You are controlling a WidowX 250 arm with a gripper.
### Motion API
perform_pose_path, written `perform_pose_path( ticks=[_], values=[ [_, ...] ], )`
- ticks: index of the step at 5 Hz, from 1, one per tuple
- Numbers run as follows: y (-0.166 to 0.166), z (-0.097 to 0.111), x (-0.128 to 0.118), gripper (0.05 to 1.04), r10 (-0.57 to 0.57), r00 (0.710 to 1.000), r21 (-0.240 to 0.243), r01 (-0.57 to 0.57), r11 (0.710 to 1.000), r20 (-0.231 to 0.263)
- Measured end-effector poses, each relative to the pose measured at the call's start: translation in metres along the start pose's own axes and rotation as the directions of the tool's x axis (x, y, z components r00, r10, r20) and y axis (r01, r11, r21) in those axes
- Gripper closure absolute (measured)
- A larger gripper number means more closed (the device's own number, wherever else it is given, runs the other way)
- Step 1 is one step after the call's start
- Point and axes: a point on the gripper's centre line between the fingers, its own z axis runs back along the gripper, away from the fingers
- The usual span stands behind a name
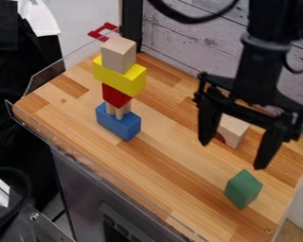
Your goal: Place the white block on top of the yellow block
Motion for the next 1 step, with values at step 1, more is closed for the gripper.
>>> perform_pose_path(
  ticks=[1],
  values=[
    [-0.0027,-0.0066,0.0017,0.085,-0.005,1.000,0.001,0.005,1.000,0.011]
  ],
)
